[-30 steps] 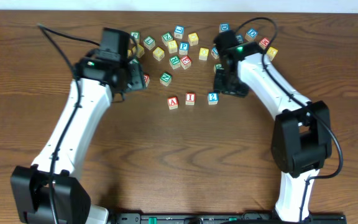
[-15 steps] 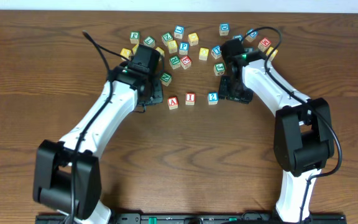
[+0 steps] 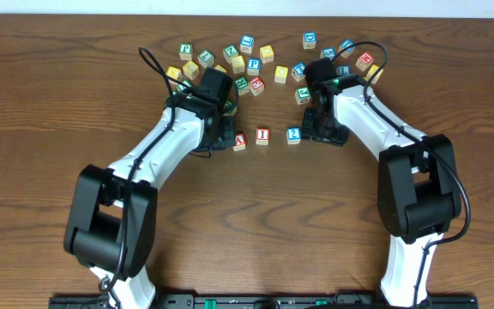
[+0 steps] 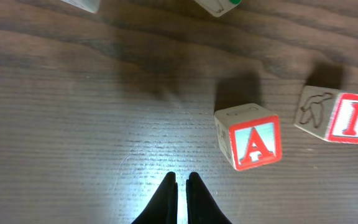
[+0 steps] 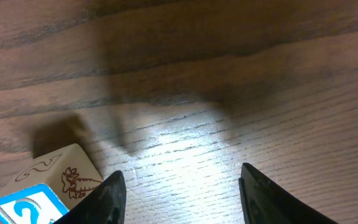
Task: Spell out AI2
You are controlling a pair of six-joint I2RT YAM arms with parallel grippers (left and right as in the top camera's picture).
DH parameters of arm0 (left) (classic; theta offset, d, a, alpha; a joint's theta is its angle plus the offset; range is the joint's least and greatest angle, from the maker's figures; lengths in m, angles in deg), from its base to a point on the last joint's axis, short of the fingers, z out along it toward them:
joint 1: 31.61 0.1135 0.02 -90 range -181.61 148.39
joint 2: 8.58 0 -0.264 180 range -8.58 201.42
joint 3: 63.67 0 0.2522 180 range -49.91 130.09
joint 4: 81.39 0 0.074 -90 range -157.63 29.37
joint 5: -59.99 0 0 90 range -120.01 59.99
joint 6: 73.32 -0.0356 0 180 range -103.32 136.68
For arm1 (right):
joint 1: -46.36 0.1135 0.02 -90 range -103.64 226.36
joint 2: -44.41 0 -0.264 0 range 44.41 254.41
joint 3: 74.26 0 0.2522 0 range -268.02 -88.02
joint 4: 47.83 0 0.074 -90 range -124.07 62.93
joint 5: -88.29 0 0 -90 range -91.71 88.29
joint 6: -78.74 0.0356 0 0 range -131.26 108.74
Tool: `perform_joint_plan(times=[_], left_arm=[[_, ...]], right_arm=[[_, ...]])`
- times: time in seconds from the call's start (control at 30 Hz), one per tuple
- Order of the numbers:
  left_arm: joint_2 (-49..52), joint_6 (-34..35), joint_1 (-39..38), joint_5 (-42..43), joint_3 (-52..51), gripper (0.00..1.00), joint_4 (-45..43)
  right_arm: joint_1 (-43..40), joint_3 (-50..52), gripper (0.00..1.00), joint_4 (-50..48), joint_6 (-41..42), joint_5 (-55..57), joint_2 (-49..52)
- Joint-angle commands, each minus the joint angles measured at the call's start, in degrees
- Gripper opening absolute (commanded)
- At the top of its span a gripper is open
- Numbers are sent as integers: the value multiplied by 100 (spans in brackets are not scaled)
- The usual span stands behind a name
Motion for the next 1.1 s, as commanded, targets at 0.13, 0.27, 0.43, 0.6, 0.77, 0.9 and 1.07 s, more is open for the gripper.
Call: perform_joint_plan(times=[0.13, 0.27, 0.43, 0.6, 0.77, 0.9, 1.07], left_arm=[[433, 50, -4, 184, -35, 7, -223], [433, 7, -9, 273, -33, 7, -291], [433, -332, -92, 439, -33, 7, -398], [433, -520, -243, 435, -33, 8, -481], [433, -645, -315, 437, -33, 7, -509], [433, -695, -319, 437, -33, 7, -533], [433, -728, -319, 439, -33, 8, -684]], right_arm=[[31, 42, 54, -39, -35, 48, -94], [31, 42, 54, -37, -35, 46, -94], [35, 42, 55, -13, -35, 46, -94], [35, 42, 55, 20, -35, 46, -94], [35, 42, 55, 26, -35, 46, -94], [39, 42, 55, 42, -35, 44, -94], [79, 42, 56, 39, -35, 44, -94]])
